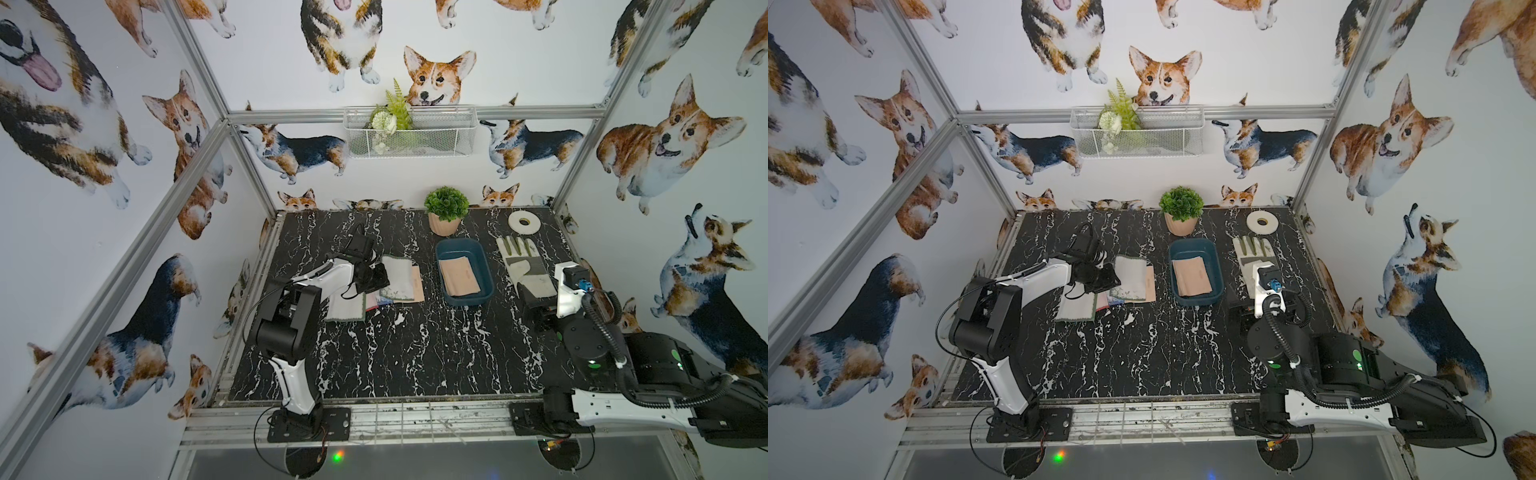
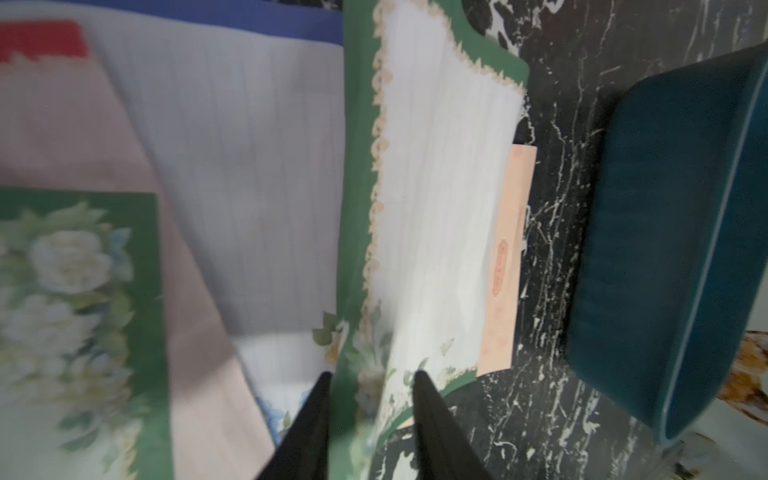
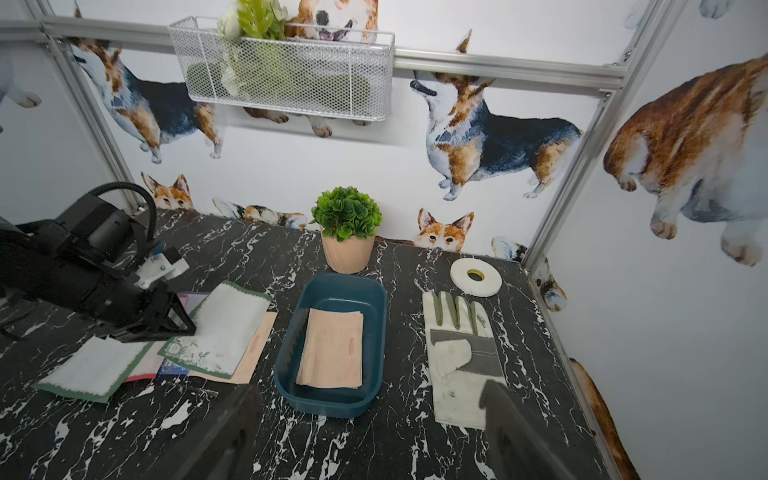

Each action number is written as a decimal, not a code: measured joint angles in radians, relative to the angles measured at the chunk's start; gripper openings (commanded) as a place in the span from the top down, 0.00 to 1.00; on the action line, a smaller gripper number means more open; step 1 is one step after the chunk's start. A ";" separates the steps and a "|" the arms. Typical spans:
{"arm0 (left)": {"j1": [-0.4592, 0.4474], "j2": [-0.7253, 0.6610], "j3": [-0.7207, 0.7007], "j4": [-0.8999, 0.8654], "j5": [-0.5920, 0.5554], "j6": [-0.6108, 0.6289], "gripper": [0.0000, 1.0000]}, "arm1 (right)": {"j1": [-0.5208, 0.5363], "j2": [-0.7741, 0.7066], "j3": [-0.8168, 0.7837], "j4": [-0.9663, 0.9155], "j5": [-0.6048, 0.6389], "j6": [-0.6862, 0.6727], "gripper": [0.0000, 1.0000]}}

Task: Take out the stationery paper from the storage box
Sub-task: Place the stationery paper at the center of the board, then pick up the stationery paper from the storage box.

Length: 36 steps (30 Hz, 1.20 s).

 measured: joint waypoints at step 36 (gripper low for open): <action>-0.056 -1.455 -0.412 -0.242 -0.408 0.039 0.24 | -0.942 1.005 0.288 0.281 -1.322 -0.155 0.21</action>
